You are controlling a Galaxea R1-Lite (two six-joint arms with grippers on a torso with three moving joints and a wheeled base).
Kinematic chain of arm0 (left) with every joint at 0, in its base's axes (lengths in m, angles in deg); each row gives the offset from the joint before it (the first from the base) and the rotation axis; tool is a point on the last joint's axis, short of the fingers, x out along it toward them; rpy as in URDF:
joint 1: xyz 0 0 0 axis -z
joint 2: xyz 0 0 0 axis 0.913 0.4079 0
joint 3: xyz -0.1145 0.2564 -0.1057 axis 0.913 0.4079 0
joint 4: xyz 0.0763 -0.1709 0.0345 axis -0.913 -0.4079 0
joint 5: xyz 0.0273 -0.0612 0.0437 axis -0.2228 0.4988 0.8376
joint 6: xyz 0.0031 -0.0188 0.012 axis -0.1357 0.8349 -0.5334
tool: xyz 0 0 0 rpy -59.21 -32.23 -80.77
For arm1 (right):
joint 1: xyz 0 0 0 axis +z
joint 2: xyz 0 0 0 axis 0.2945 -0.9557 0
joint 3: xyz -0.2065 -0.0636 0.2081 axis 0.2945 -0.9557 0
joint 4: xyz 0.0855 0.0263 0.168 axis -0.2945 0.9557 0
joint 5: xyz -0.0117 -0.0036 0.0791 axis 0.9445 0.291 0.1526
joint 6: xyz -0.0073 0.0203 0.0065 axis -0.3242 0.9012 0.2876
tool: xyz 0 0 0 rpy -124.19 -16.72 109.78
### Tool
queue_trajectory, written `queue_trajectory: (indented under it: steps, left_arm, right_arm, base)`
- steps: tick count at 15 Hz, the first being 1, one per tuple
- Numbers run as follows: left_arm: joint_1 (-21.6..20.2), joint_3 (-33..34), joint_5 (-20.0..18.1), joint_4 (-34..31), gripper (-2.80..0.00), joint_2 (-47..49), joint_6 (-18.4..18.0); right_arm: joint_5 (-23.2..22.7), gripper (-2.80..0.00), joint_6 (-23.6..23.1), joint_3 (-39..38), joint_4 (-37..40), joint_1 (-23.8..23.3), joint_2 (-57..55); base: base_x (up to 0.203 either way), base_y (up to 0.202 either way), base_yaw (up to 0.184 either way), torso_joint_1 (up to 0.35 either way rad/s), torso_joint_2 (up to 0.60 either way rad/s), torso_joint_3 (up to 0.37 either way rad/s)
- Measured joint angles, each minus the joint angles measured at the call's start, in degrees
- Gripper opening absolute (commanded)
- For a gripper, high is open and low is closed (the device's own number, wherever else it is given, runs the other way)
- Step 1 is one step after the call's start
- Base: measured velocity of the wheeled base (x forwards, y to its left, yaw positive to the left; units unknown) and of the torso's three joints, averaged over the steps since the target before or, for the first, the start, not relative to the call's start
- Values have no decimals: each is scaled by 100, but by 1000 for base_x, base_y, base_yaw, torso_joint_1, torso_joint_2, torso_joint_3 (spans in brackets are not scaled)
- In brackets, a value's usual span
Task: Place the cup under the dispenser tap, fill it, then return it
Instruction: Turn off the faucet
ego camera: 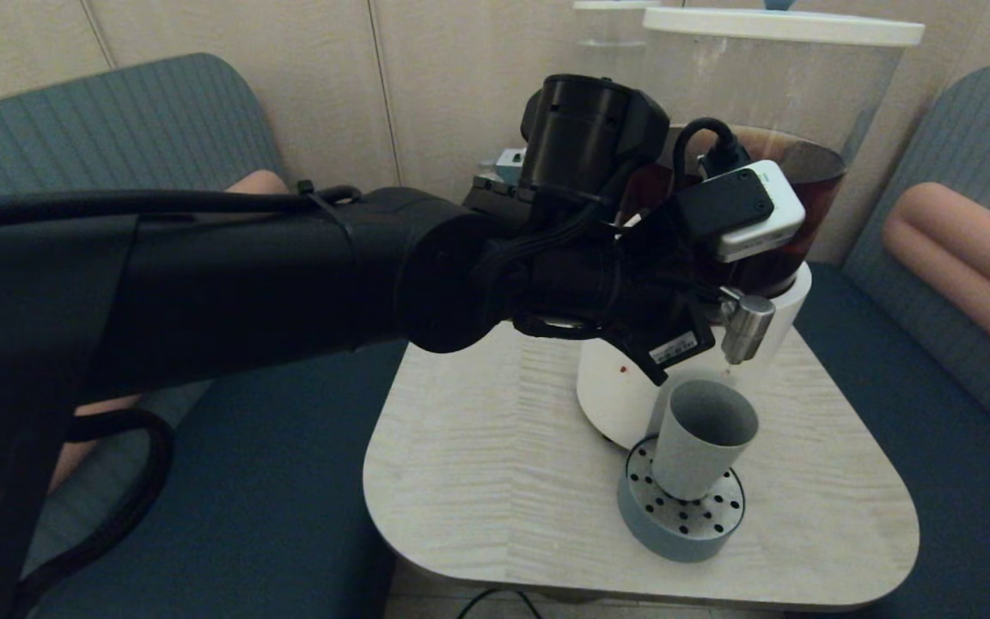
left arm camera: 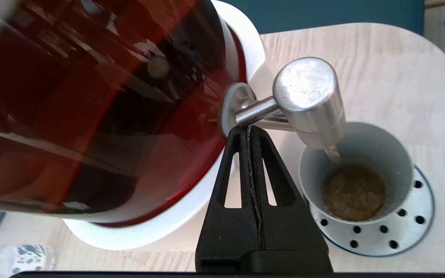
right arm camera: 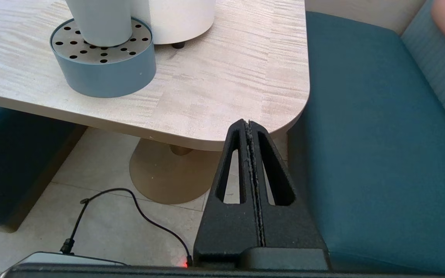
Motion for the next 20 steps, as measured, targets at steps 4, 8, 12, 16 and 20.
queue_trajectory:
  steps: [4, 8, 12, 16, 20]
  left_arm:
    - [24, 1, -15, 217, -280, 58, -191]
    - [30, 0, -50, 307, -280, 96, -223]
    - [30, 0, -56, 327, -280, 112, -268]
    - [3, 12, 83, 104, -280, -8, -184]
    - [-77, 312, 464, -538, -280, -540, 291]
  right_arm:
    - [1, -280, 0, 0, -1, 0, 0]
    - [-1, -280, 0, 0, 0, 0, 0]
    - [2, -280, 0, 0, -1, 0, 0]
    - [2, -280, 0, 0, 0, 0, 0]
    - [-1, -280, 2, 0, 0, 0, 0]
  base:
    - [0, 0, 0, 0, 0, 0]
    - [0, 0, 0, 0, 0, 0]
    - [0, 0, 0, 0, 0, 0]
    - [0, 0, 0, 0, 0, 0]
    - [0, 0, 0, 0, 0, 0]
